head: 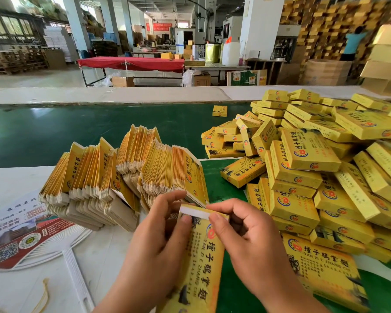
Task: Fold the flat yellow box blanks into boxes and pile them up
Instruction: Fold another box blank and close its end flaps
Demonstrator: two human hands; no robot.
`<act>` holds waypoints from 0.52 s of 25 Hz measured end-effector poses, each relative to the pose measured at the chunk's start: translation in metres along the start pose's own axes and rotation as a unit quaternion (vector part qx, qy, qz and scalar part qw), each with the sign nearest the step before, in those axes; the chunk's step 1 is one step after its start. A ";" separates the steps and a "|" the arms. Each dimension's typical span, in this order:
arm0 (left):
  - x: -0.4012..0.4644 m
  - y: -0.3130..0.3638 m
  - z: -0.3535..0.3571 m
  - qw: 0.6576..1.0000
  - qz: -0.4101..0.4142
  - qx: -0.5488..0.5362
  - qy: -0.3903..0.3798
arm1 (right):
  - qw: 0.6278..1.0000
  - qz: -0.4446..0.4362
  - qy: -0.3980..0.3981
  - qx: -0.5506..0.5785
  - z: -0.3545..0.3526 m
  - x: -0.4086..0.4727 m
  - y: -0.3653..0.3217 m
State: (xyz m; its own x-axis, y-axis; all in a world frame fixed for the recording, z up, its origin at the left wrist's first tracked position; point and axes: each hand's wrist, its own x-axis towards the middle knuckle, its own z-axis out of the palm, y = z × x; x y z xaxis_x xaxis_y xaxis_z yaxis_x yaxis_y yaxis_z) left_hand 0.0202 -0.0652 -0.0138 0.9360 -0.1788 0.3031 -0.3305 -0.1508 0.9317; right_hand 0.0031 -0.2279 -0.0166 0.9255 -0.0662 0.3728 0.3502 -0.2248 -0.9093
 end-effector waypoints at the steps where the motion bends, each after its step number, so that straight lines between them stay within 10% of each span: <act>1: -0.003 0.002 0.002 0.998 0.010 0.063 -0.001 | 1.000 -0.011 0.025 -0.015 0.001 -0.001 -0.001; 5: -0.009 0.004 0.010 0.958 0.063 0.279 0.021 | 0.995 -0.034 0.089 -0.018 0.004 0.000 -0.001; 13: -0.004 0.002 0.005 0.919 0.089 0.379 0.064 | 0.998 -0.042 0.049 0.005 0.014 -0.001 0.003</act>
State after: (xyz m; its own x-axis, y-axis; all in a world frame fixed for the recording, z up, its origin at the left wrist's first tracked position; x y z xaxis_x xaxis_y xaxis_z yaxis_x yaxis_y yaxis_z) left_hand 0.0158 -0.0693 -0.0142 0.8496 -0.1573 0.5034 -0.4232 -0.7728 0.4729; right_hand 0.0050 -0.2146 -0.0220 0.8748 -0.1417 0.4633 0.4275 -0.2244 -0.8757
